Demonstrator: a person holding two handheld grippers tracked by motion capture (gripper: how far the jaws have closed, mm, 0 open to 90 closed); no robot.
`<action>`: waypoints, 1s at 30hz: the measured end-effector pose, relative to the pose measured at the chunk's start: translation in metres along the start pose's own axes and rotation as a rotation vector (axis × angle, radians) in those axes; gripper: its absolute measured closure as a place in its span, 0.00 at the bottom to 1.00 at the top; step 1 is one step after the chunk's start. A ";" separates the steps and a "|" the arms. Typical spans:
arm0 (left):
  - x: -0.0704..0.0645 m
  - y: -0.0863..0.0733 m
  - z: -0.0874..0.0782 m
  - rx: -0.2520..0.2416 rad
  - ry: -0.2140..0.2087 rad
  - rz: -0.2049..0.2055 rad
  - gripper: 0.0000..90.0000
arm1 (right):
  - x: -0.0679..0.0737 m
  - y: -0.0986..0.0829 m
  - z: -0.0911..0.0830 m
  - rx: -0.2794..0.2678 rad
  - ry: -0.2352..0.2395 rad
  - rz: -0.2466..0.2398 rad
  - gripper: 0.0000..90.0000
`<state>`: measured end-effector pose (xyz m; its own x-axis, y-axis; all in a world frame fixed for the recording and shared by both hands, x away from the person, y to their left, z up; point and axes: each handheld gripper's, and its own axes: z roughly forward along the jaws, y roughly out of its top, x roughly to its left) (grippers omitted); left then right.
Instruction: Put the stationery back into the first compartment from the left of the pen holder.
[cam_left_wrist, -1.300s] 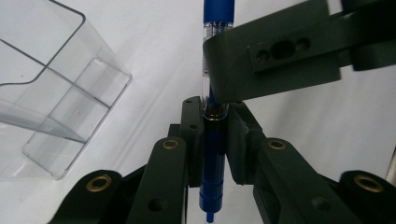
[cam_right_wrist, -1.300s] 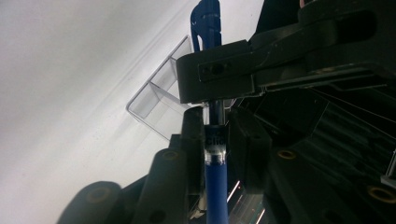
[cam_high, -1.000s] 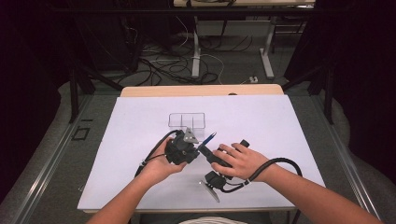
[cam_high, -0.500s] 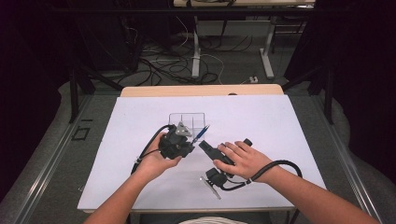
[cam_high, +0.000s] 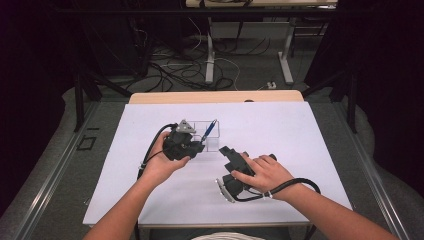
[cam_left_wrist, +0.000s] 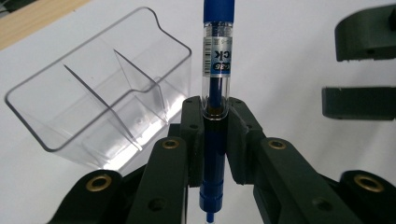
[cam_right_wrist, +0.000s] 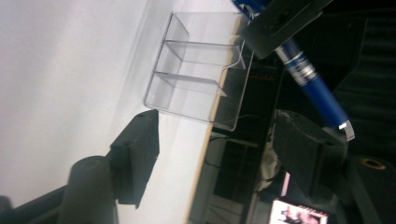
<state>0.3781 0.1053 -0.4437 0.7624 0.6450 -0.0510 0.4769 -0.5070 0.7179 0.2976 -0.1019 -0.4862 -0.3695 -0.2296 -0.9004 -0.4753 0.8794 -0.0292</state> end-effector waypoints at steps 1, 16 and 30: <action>0.002 0.001 0.000 -0.011 0.001 -0.007 0.87 | -0.001 -0.001 0.001 -0.006 -0.001 0.004 0.31; 0.039 0.011 -0.011 -0.253 0.095 -0.123 0.87 | 0.004 -0.014 0.003 0.000 0.039 0.370 0.05; 0.060 0.011 0.004 -0.352 0.157 -0.195 0.88 | 0.004 -0.034 0.006 0.019 0.035 0.648 0.00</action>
<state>0.4309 0.1356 -0.4414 0.5844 0.8023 -0.1222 0.4063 -0.1590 0.8998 0.3174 -0.1304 -0.4910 -0.6028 0.3363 -0.7236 -0.1333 0.8516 0.5069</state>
